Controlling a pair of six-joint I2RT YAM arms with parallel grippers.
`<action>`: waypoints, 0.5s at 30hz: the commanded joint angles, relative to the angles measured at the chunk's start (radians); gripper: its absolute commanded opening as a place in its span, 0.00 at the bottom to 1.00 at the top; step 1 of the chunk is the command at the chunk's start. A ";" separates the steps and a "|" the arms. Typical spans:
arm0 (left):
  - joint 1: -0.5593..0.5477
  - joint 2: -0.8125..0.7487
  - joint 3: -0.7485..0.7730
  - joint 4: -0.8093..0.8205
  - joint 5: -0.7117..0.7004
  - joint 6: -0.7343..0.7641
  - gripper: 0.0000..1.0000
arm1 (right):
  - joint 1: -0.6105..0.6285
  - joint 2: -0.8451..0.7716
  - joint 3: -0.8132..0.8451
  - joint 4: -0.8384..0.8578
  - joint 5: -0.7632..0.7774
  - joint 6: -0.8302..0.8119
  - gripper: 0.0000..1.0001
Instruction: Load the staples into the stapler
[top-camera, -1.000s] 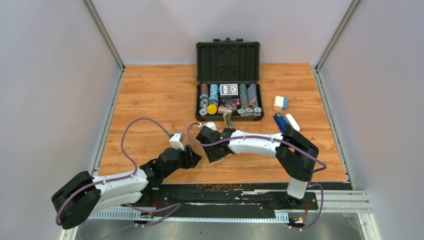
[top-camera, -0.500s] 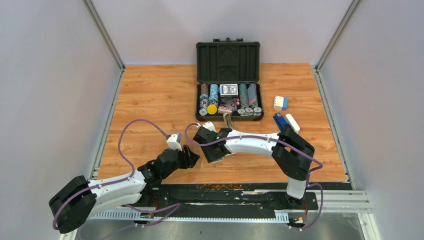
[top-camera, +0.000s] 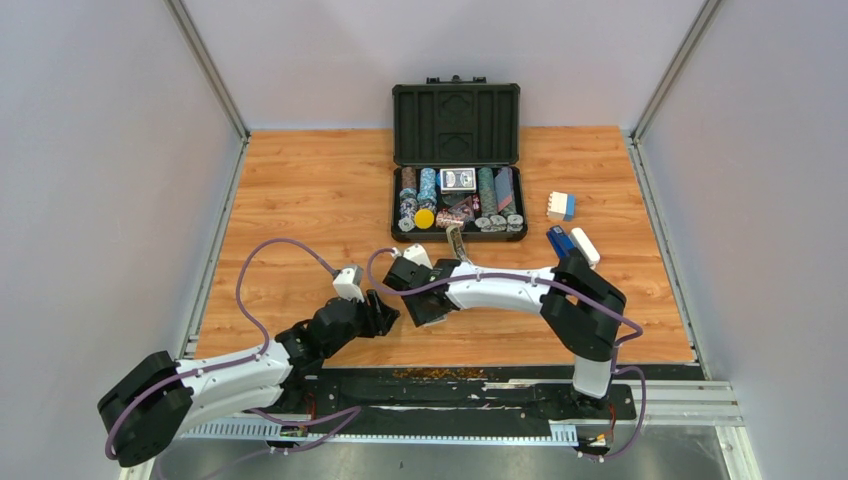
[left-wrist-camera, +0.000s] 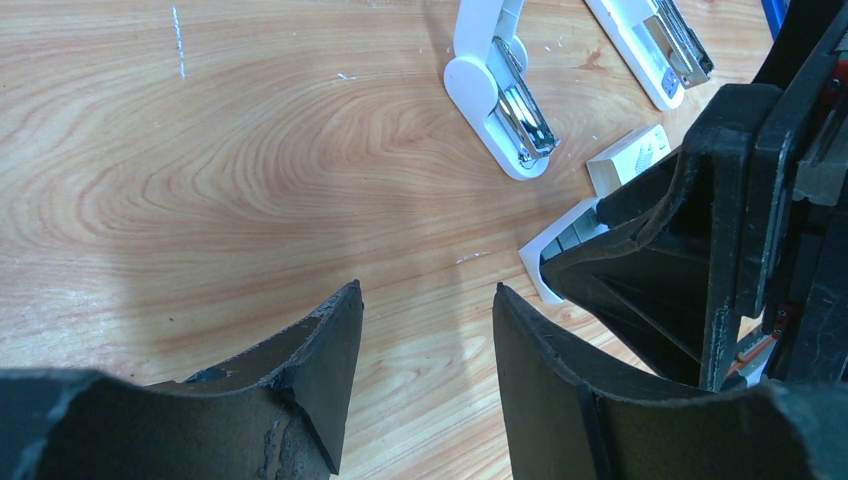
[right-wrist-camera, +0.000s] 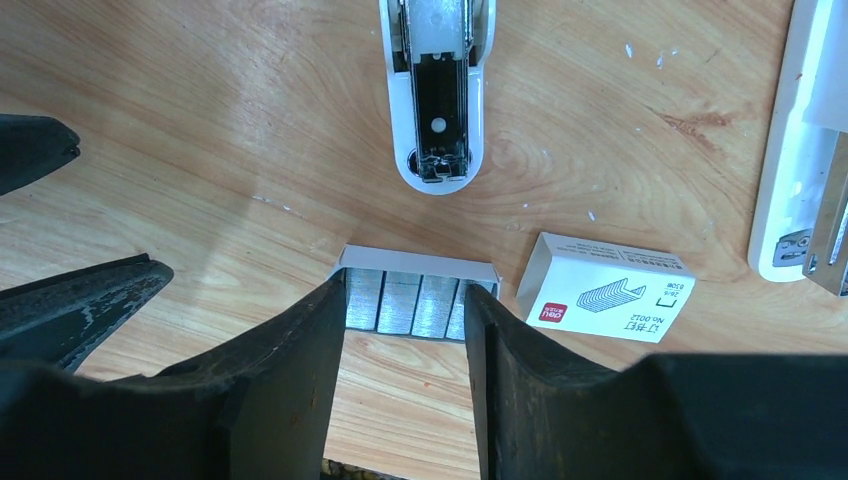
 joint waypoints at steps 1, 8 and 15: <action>-0.003 -0.002 -0.002 0.010 -0.016 -0.008 0.59 | -0.002 0.118 -0.076 0.013 -0.028 0.044 0.45; -0.003 -0.002 0.001 0.015 -0.010 -0.006 0.59 | -0.009 0.018 -0.096 0.082 -0.105 0.004 0.34; -0.003 0.001 0.002 0.025 -0.002 -0.003 0.58 | -0.056 -0.102 -0.163 0.177 -0.207 -0.024 0.25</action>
